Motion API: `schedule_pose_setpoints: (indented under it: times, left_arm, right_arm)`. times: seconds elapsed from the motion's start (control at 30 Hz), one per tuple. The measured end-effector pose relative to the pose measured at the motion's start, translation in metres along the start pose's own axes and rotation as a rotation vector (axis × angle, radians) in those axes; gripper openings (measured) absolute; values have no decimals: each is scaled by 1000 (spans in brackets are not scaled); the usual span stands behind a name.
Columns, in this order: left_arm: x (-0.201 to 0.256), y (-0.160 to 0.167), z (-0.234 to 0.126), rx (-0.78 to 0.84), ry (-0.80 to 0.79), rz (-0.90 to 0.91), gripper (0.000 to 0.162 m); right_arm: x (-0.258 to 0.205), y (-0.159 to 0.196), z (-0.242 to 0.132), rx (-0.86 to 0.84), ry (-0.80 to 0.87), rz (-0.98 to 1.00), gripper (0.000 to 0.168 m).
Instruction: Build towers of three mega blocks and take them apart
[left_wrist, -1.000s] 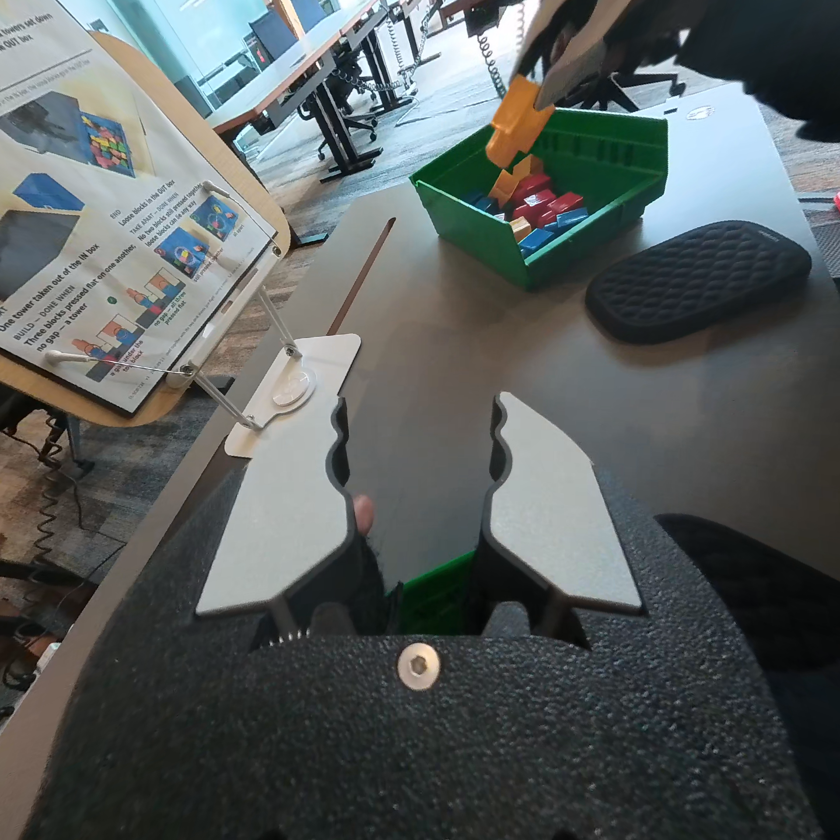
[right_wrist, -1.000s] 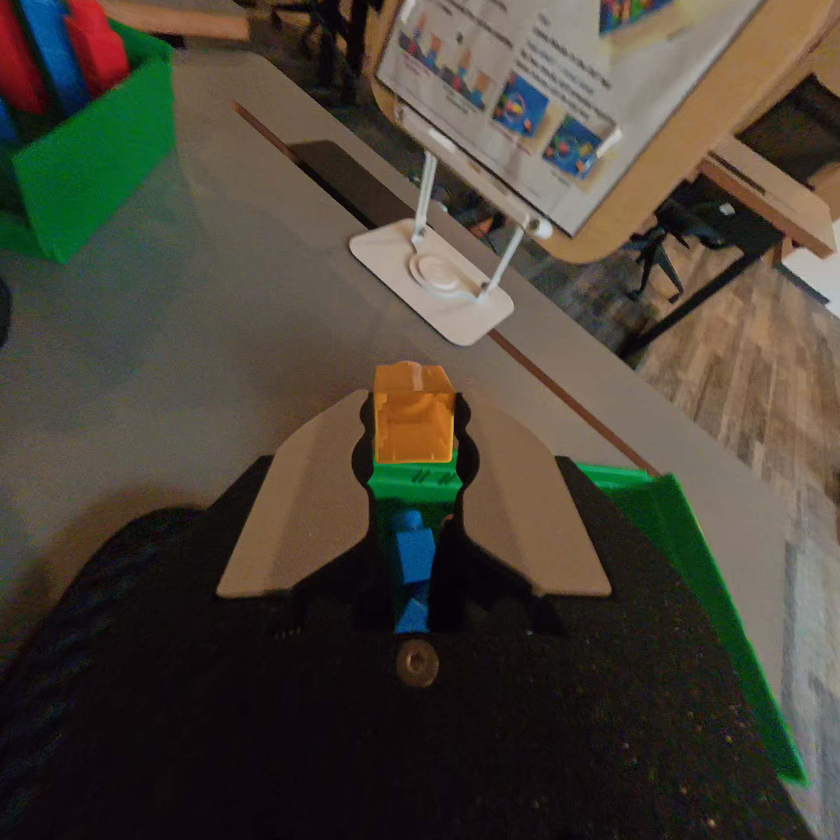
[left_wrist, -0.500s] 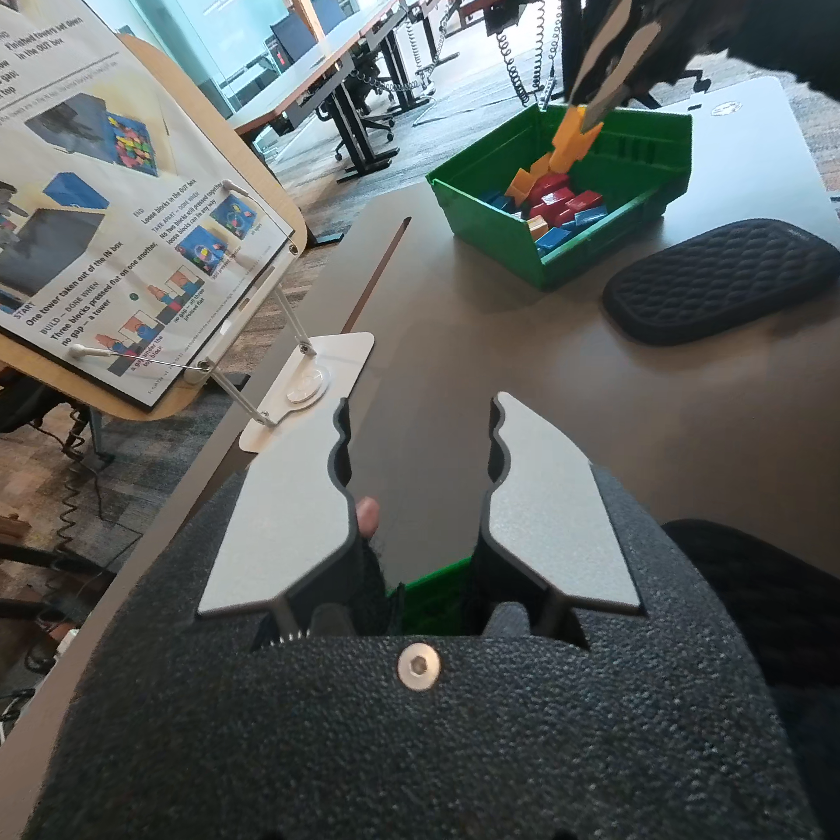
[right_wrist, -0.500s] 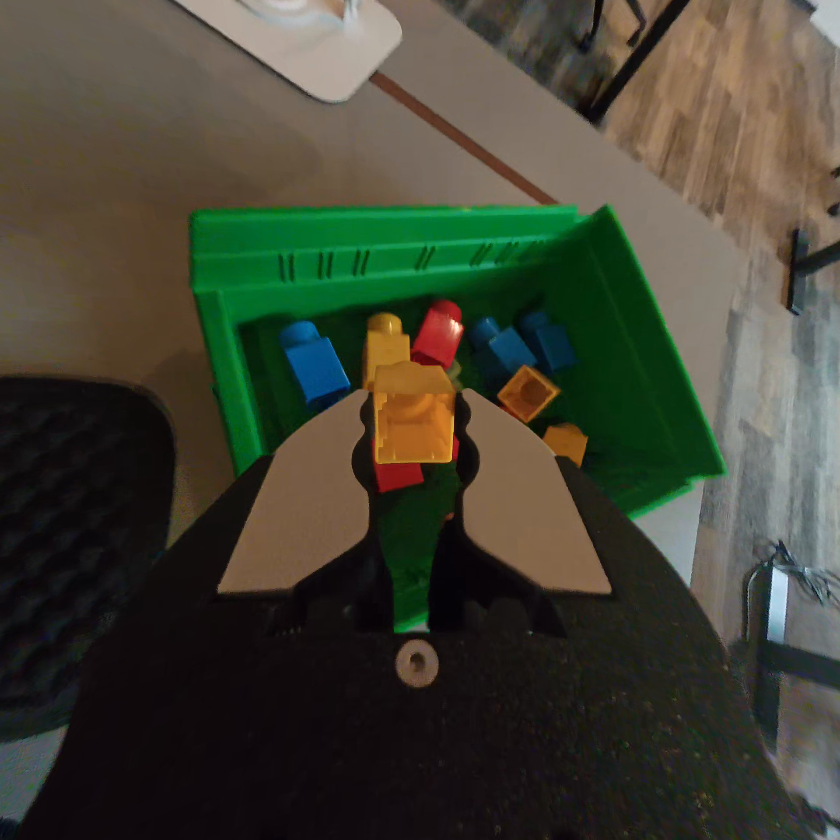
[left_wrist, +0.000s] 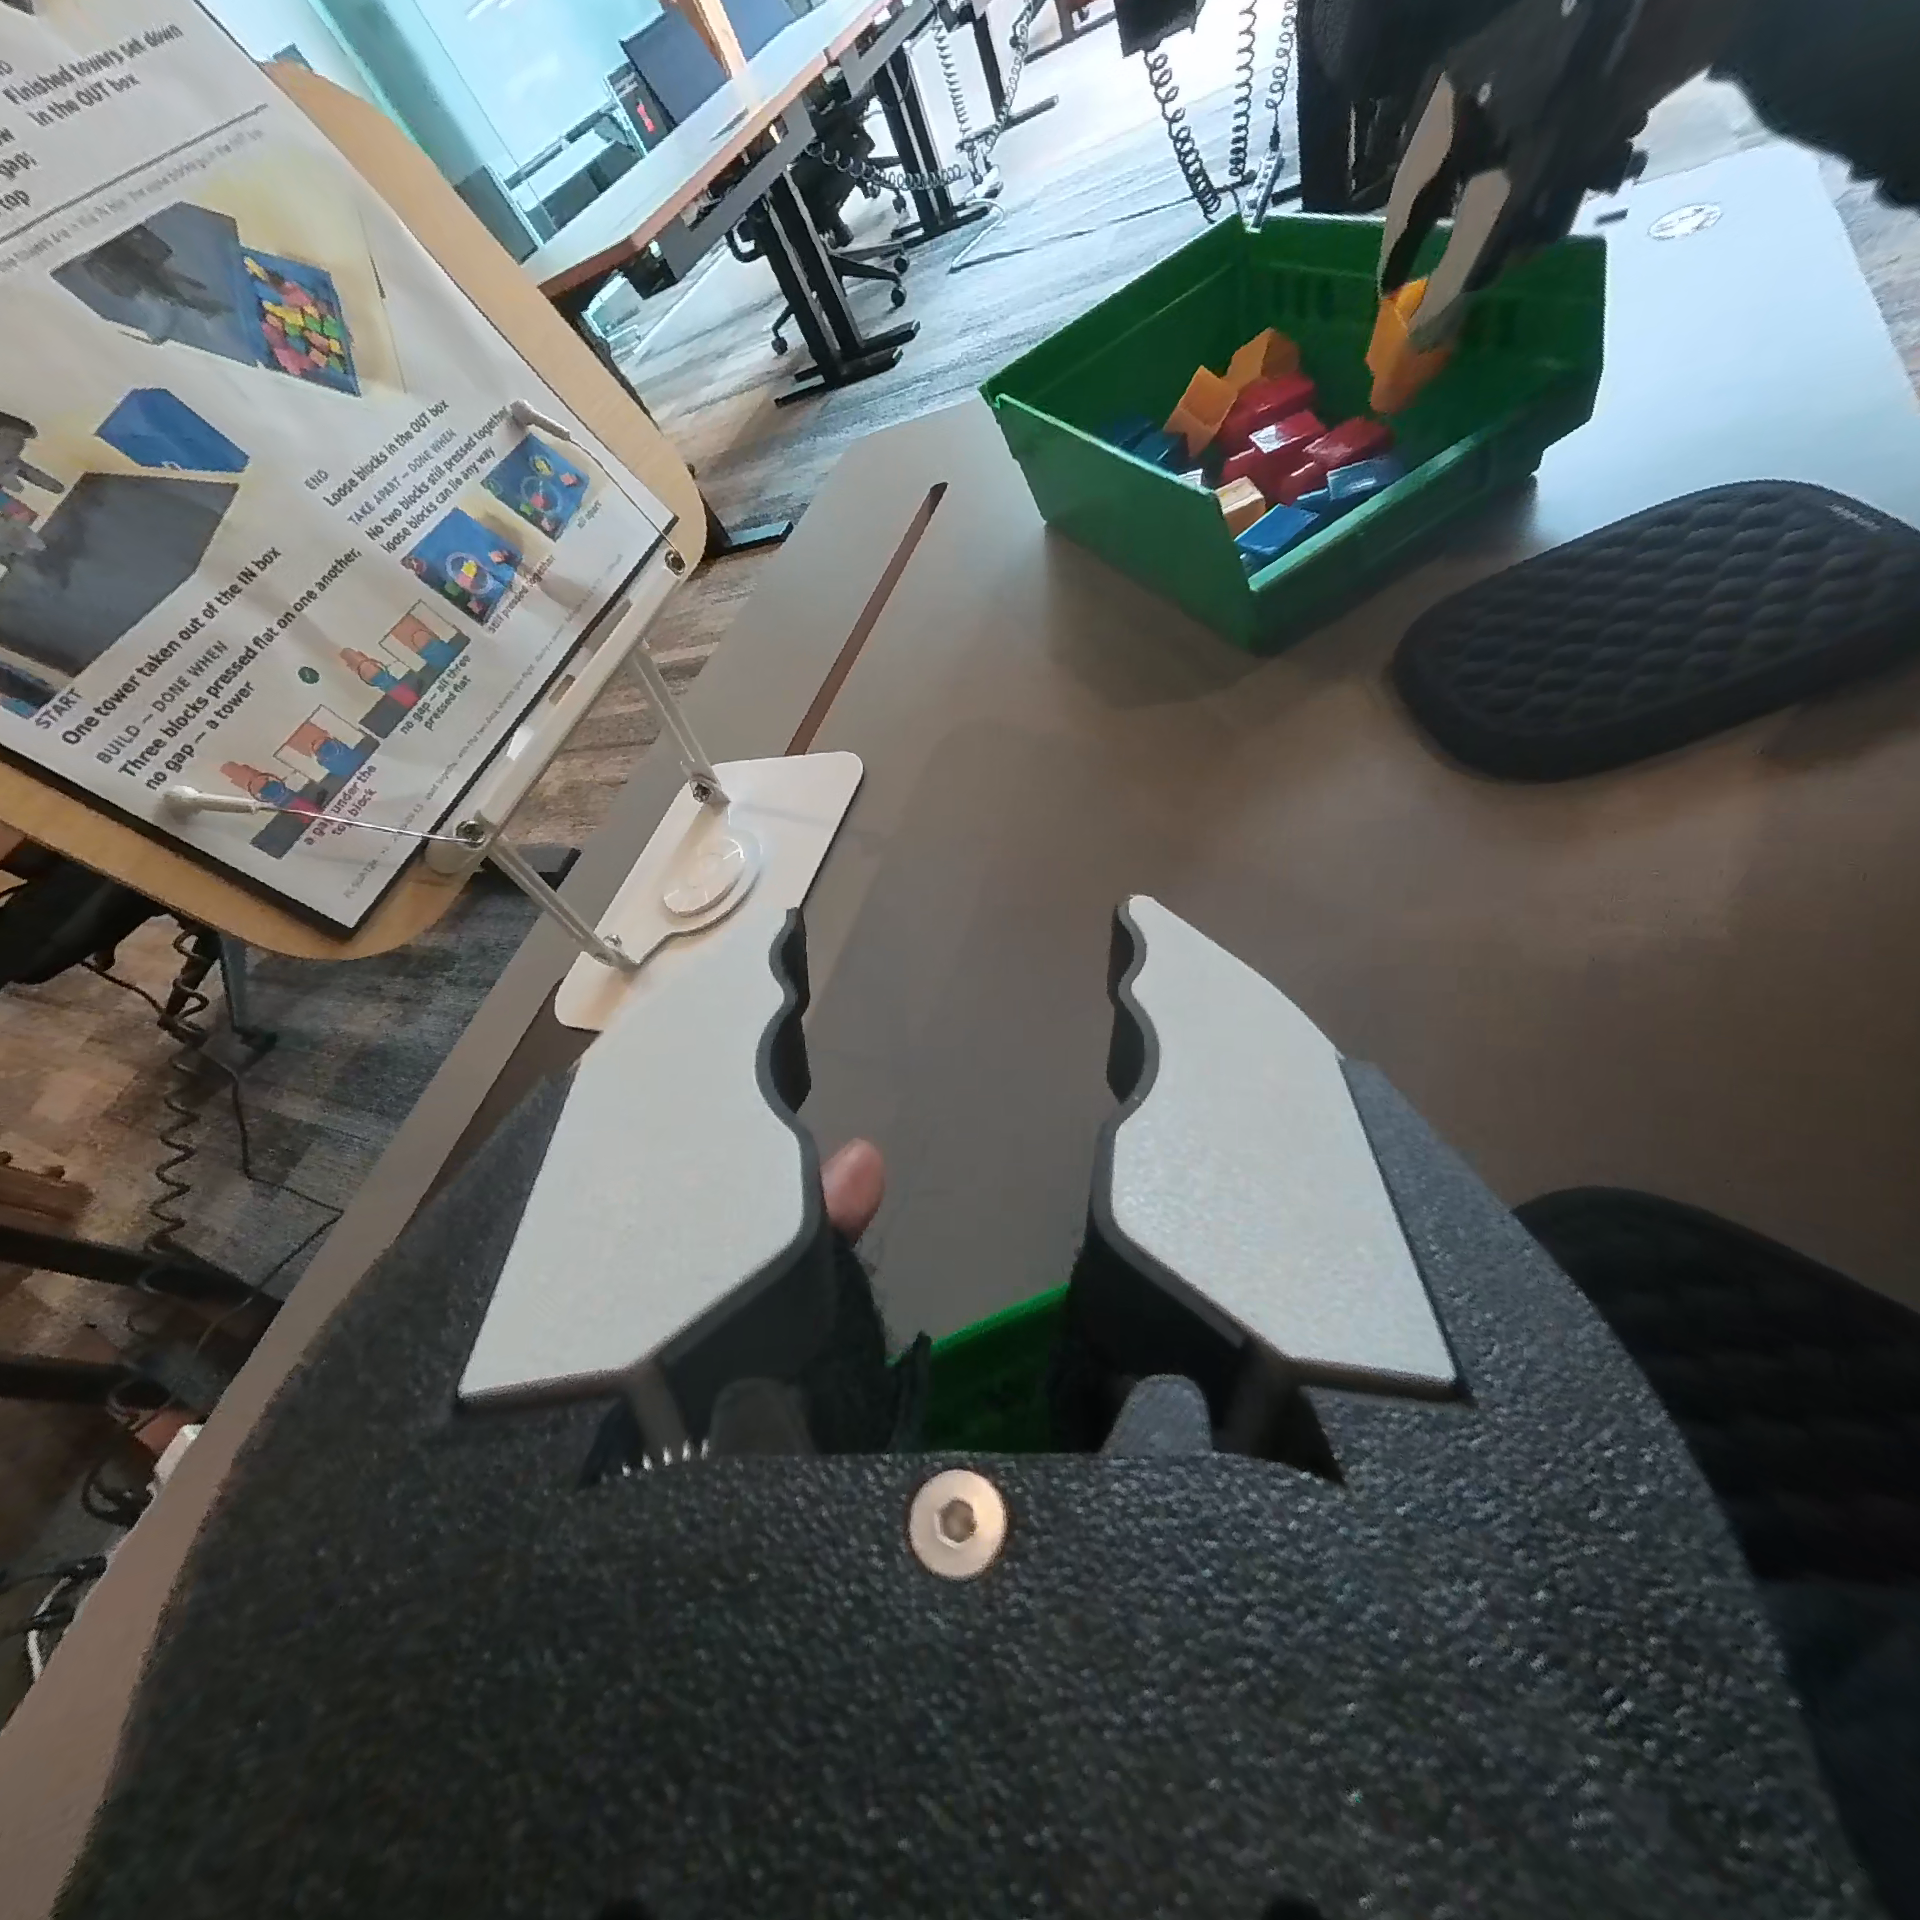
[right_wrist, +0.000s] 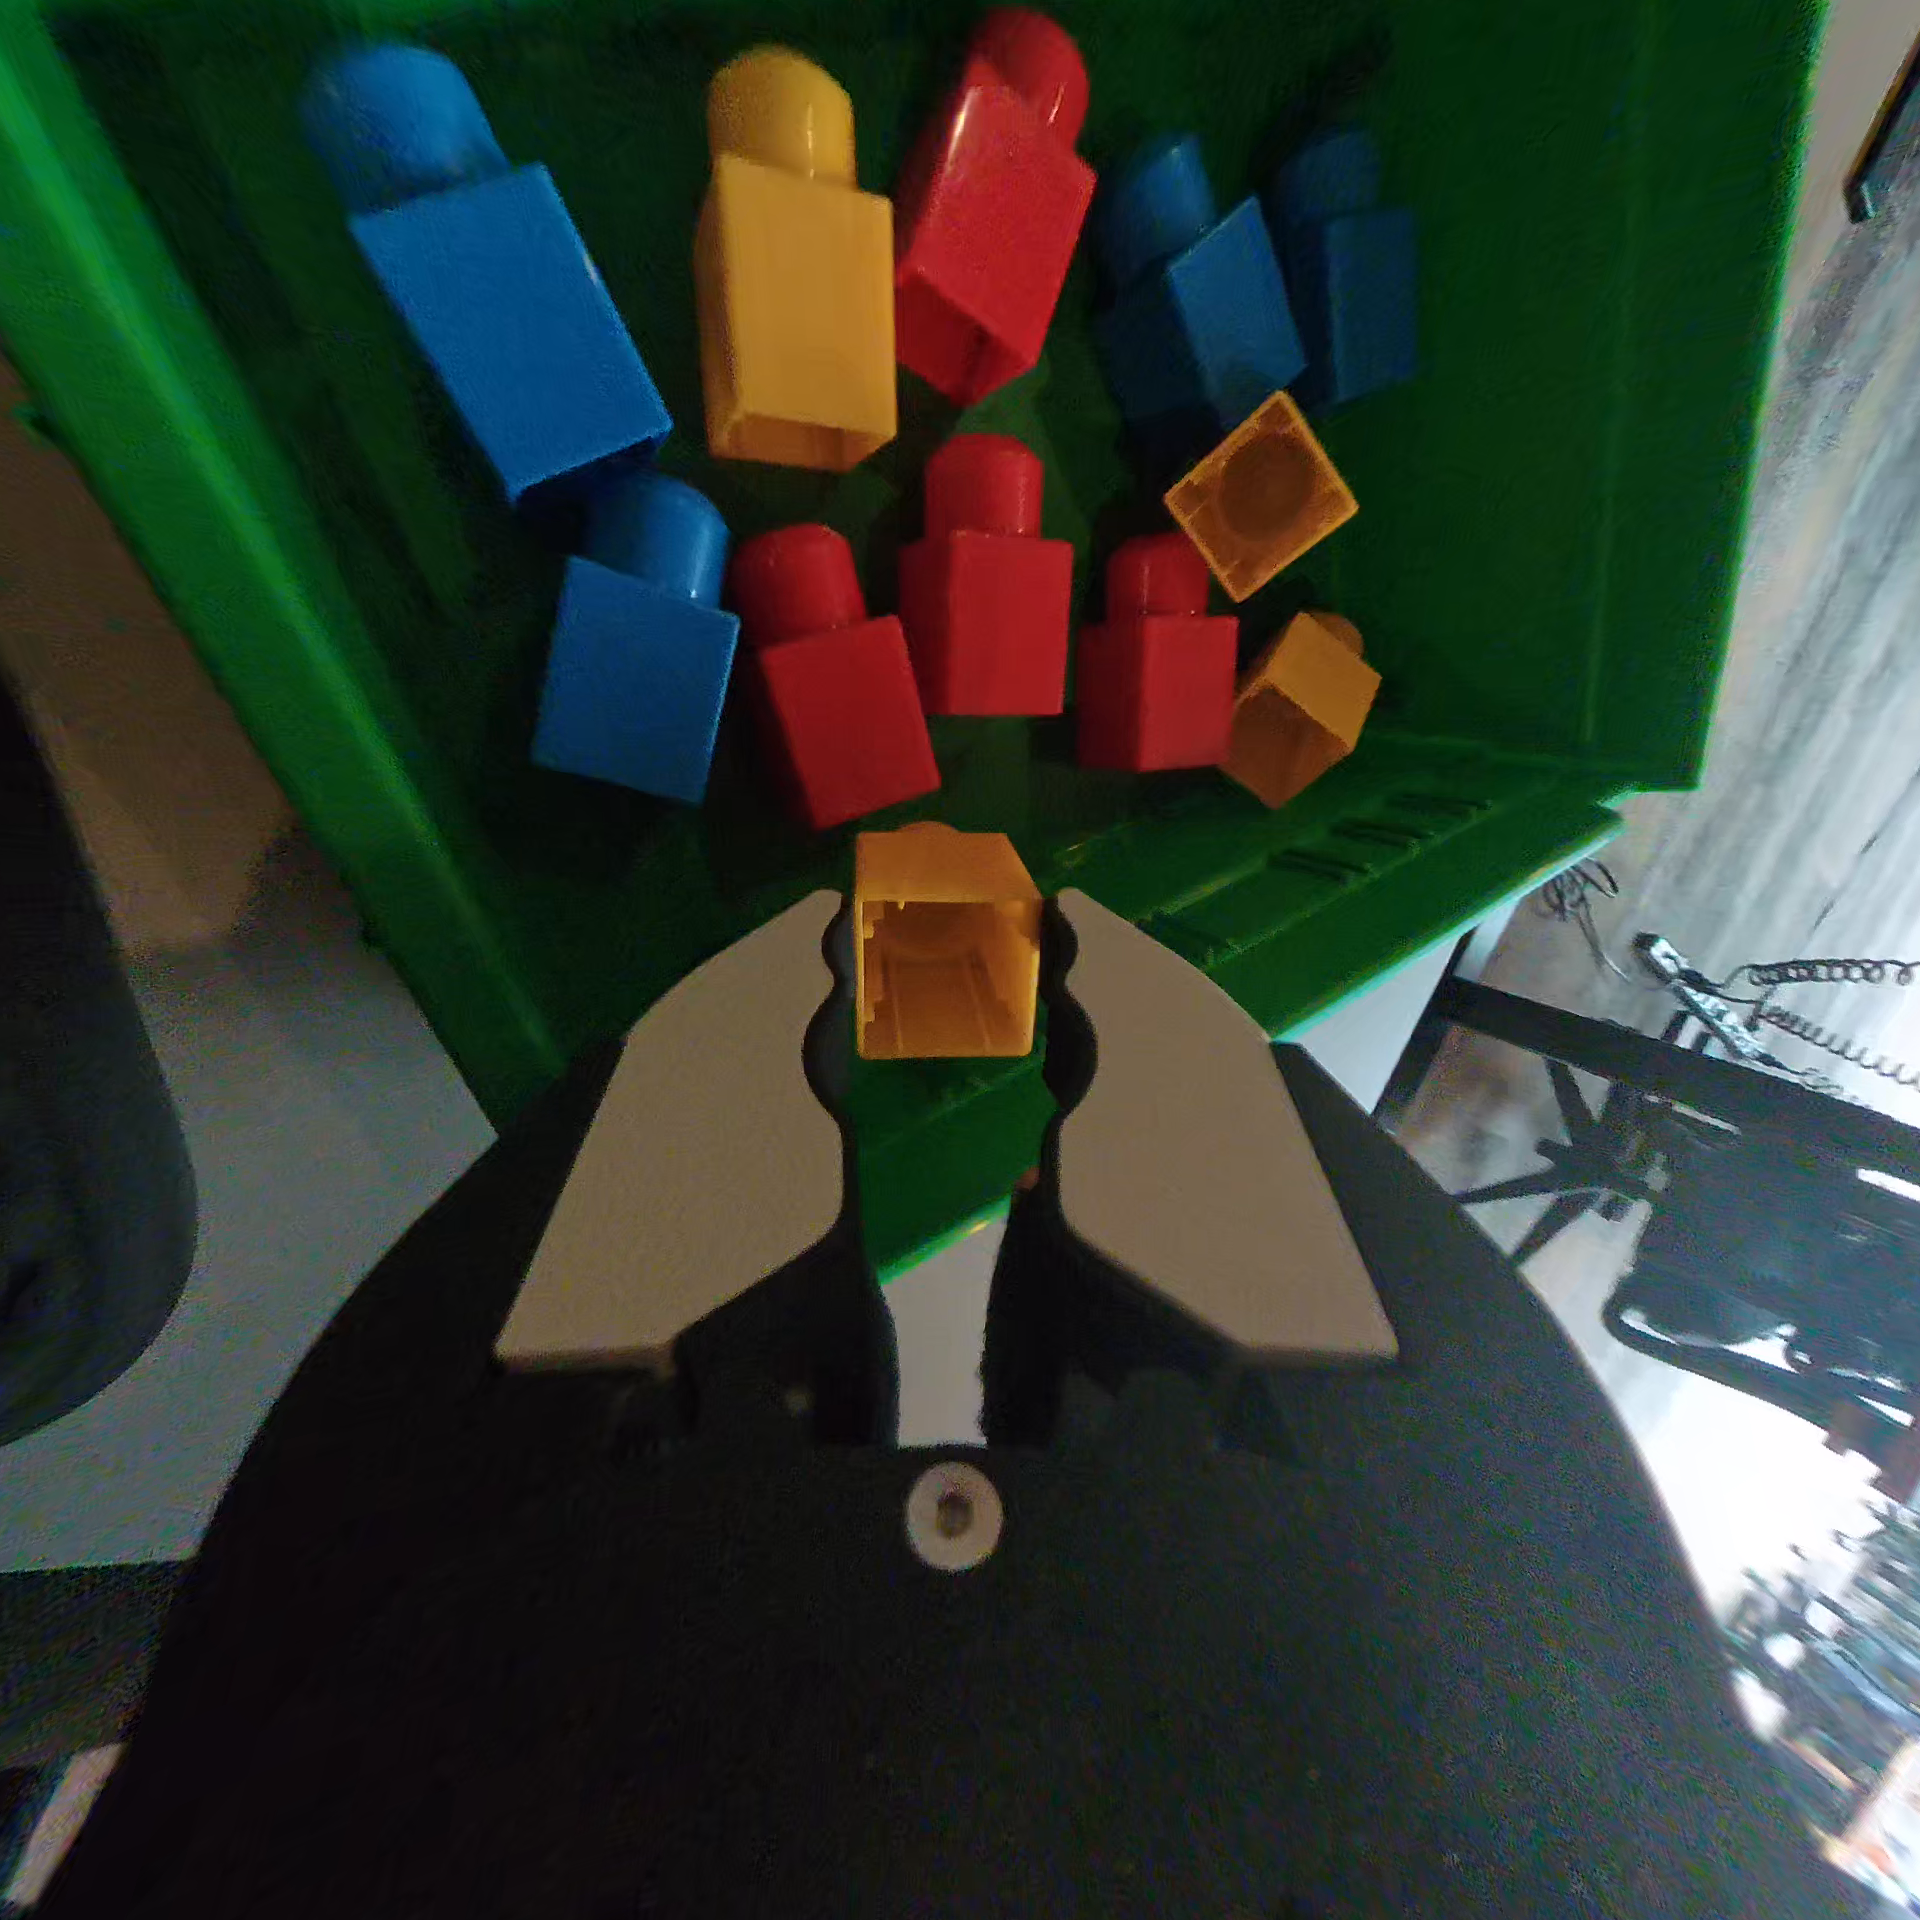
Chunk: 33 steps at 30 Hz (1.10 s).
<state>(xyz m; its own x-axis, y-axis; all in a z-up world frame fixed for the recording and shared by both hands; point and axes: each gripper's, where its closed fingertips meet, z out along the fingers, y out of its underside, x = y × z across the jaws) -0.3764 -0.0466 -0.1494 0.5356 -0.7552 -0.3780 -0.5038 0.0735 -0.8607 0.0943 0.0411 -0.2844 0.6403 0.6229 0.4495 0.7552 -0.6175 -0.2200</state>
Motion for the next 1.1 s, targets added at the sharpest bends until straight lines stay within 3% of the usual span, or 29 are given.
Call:
schedule_pose_setpoints:
  times: [0.2,0.37,0.53,0.8,0.97,1.1]
  left_arm:
    - [1,-2,-1,5,4,2,55]
    - [-2,0,-2,10,-5,-15,55]
    - [-8,2,-4,9,-37,-34,54]
    - [-29,9,-12,-28,-152,-104,54]
    - [-40,18,-26,-57,-229,-182,54]
    - [-56,39,-48,-157,-359,-274,54]
  right_arm:
    - [-13,-1,10,-87,-16,-20,39]
    - [-6,-17,-4,-10,27,13,52]
    - [-3,-83,-49,347,53,48,64]
    - [-54,-224,-170,990,-183,-11,68]
    - [-91,-284,-236,1191,-271,-150,67]
    - [-105,-314,-254,1252,-272,-196,65]
